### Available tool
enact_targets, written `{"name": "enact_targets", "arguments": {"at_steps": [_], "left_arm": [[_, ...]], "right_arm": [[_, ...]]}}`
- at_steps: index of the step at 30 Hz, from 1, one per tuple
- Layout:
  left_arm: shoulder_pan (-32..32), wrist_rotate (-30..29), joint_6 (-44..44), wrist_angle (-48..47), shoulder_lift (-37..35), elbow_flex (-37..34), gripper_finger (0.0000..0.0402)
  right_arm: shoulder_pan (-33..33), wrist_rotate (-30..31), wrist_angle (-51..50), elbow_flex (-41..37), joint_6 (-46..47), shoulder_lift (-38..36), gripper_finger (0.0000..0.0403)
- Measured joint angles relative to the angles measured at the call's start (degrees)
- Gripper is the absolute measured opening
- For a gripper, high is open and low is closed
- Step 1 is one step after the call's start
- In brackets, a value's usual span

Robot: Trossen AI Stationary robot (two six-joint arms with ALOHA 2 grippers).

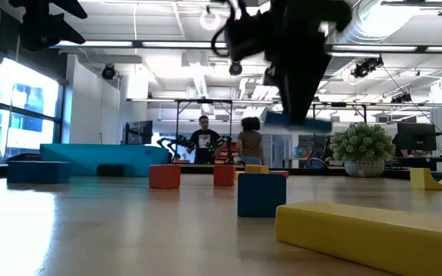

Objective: Sort & place blocks by color
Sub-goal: Put the top right blue block into the white bin

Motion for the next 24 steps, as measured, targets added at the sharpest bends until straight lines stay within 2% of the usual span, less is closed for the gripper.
{"name": "enact_targets", "arguments": {"at_steps": [4, 12, 16, 19, 24], "left_arm": [[2.32, 0.02, 2.37, 0.06, 0.03, 0.0, 0.0197], [8.1, 0.02, 7.3, 1.37, 0.03, 0.0, 0.0197], [10.56, 0.02, 9.34, 3.13, 0.03, 0.0, 0.0197], [11.99, 0.02, 9.59, 3.55, 0.03, 0.0, 0.0197], [13.64, 0.02, 9.59, 3.55, 0.03, 0.0, 0.0197]], "right_arm": [[2.74, 0.55, -3.24, 0.0, 7.89, -3.04, 0.007], [10.1, 5.97, -13.04, 0.0, 27.62, -8.8, 0.007], [13.74, 8.41, -19.57, 0.02, 41.56, -10.83, 0.007], [15.77, 7.59, -24.39, 0.02, 54.25, -11.51, 0.007], [18.55, 6.22, -24.12, -0.44, 69.63, -12.29, 0.007]]}}
